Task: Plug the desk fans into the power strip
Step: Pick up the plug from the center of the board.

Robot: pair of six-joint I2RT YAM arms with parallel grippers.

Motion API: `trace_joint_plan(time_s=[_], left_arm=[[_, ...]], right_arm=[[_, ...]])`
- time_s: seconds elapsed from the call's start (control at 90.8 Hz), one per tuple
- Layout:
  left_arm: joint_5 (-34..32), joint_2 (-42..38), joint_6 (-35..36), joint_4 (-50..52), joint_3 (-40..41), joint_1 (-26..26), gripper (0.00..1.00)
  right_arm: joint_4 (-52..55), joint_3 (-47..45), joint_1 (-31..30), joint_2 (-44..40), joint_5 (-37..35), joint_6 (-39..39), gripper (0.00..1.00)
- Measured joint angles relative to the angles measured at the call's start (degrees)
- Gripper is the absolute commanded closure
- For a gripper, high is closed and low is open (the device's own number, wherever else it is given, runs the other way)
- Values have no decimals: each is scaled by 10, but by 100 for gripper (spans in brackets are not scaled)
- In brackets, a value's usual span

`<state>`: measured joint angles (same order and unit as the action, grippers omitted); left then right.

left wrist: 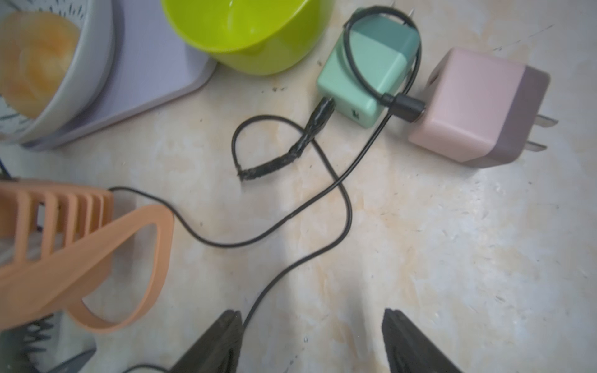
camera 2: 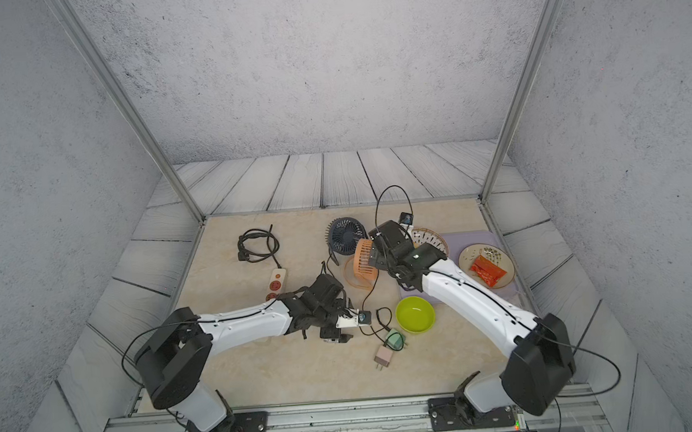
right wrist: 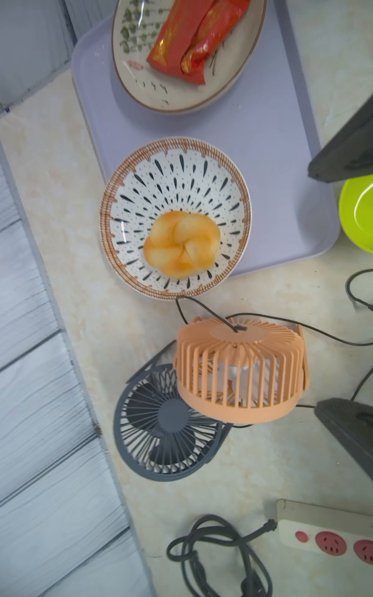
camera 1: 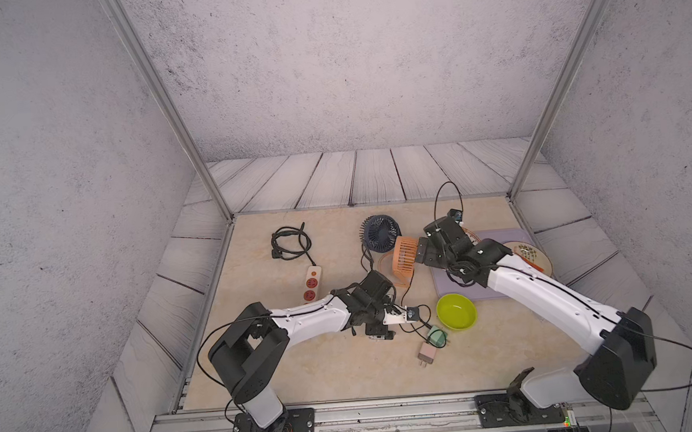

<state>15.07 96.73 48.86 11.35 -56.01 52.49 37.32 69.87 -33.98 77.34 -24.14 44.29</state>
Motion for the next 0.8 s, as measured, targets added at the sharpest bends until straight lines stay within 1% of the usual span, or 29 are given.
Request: trace_joint_plan(time_s=[0.077,0.209,0.242,0.352,0.495,0.628,0.727,0.804], left_arm=[[5,19,33,-2,-12,12,35],[8,50,64,0,-35,31,50],[9,55,68,0,-40,35,52],[9,66,77,0,-50,46,52],[8,80,77,-7,-50,58,52],[2,94,76,-9,-51,66,53],[-9,105,73,-9,-63,70,56],[-17,114,71,-11,-73,72,56]], right_arm=[[4,-27,24,-52,6,-9,1],[24,-55,62,-126,13,-19,1],[30,-61,70,-143,14,-22,1],[51,-76,94,-189,16,-31,1],[72,-87,114,-220,24,-36,1],[83,-101,122,-236,33,-40,1],[90,-105,125,-240,38,-40,1],[91,-107,127,-243,41,-40,1]])
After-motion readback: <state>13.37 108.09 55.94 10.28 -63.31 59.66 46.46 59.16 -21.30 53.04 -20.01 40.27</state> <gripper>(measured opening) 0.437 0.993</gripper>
